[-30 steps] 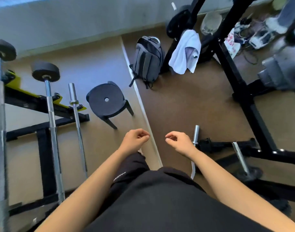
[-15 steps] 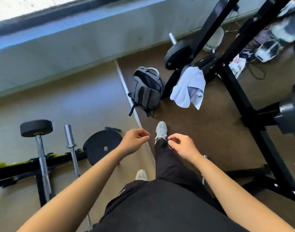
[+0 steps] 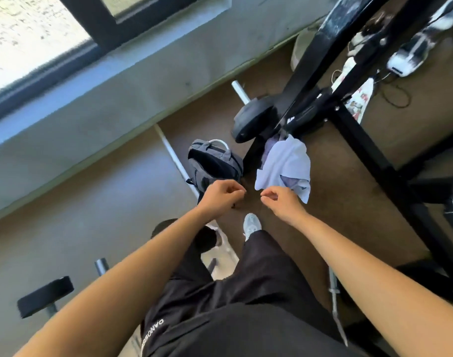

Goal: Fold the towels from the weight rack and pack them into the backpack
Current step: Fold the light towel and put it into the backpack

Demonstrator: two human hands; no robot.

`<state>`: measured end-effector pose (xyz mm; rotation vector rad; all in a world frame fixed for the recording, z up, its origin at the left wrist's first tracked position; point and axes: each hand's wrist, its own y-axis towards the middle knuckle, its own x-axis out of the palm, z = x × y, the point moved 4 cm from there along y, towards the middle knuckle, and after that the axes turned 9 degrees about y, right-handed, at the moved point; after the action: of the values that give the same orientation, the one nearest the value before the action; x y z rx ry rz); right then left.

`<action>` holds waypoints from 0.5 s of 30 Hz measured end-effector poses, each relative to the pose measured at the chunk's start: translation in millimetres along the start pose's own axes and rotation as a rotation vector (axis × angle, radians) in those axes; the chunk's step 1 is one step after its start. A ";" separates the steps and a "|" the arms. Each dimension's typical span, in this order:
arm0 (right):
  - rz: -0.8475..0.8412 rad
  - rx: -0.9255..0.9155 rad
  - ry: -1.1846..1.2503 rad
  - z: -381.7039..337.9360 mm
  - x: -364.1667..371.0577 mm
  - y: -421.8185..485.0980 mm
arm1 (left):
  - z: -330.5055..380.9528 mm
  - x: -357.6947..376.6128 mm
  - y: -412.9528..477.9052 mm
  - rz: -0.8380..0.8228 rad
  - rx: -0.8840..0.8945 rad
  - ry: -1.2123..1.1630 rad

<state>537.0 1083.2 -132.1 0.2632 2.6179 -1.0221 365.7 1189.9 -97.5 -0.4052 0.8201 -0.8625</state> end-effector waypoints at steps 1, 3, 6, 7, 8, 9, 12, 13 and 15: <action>0.031 0.019 0.013 1.6 -2.4 10.4 | 3.7 1.0 19.6 -0.020 0.005 0.001; 0.097 0.069 0.056 10.1 -5.2 29.5 | 8.9 8.4 58.2 -0.067 0.023 0.010; 0.234 0.175 0.156 31.3 -6.8 57.5 | 11.6 28.2 113.1 -0.135 0.064 0.085; 0.283 0.205 0.192 39.1 -6.9 64.7 | 11.4 37.0 129.9 -0.157 0.085 0.113; 0.339 0.240 0.237 48.2 -6.0 71.0 | 9.8 47.0 146.3 -0.180 0.106 0.138; 0.398 0.277 0.282 56.1 -4.3 75.3 | 6.9 57.7 162.0 -0.200 0.125 0.159; 0.520 0.315 0.352 72.0 5.0 85.0 | -4.9 89.2 203.8 -0.226 0.132 0.229; 0.544 0.312 0.371 76.6 9.4 88.3 | -8.3 99.5 214.0 -0.232 0.122 0.244; 0.557 0.292 0.420 84.4 20.0 96.4 | -15.6 118.2 229.5 -0.234 0.081 0.221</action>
<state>564.5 1096.6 -258.2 1.3150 2.4690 -1.2246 515.0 1233.9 -304.1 -0.3418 0.9493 -1.1696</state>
